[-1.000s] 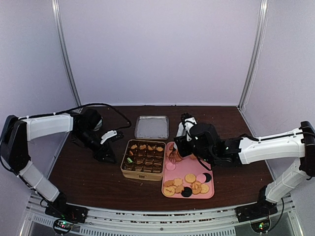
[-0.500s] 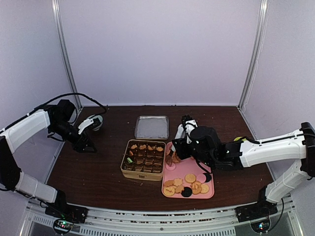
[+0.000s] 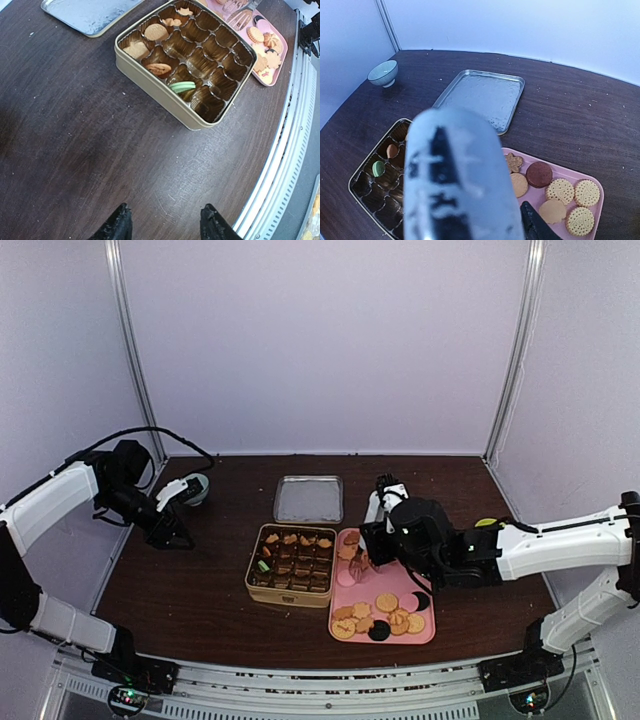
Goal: Pack the cookies
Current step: Pick up the fake cookies from the plate, then place the fake cookies in the empty pocket of the box.
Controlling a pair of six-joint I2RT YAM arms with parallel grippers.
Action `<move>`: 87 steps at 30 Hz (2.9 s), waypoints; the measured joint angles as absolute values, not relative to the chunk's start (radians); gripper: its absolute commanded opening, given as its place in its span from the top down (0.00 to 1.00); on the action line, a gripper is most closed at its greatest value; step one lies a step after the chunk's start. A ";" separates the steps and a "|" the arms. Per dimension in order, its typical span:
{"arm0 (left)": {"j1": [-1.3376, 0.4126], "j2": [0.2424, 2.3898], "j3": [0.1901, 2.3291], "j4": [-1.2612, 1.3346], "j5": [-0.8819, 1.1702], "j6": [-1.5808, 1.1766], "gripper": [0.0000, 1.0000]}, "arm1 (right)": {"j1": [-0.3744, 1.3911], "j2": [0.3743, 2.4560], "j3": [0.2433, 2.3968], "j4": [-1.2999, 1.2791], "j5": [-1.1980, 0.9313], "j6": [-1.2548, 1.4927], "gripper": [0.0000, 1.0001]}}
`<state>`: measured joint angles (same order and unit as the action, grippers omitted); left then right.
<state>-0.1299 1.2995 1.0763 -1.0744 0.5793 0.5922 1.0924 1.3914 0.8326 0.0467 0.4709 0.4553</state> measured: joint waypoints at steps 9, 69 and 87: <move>-0.130 1.302 1.091 -1.075 0.579 0.590 0.51 | 1.047 1.427 0.878 0.081 0.482 0.445 0.57; -0.071 1.327 1.091 -1.076 0.587 0.589 0.49 | 1.116 1.902 1.502 0.037 0.268 0.346 0.68; -0.071 1.323 1.091 -1.076 0.604 0.589 0.48 | 1.115 1.895 1.485 0.038 0.290 0.316 0.59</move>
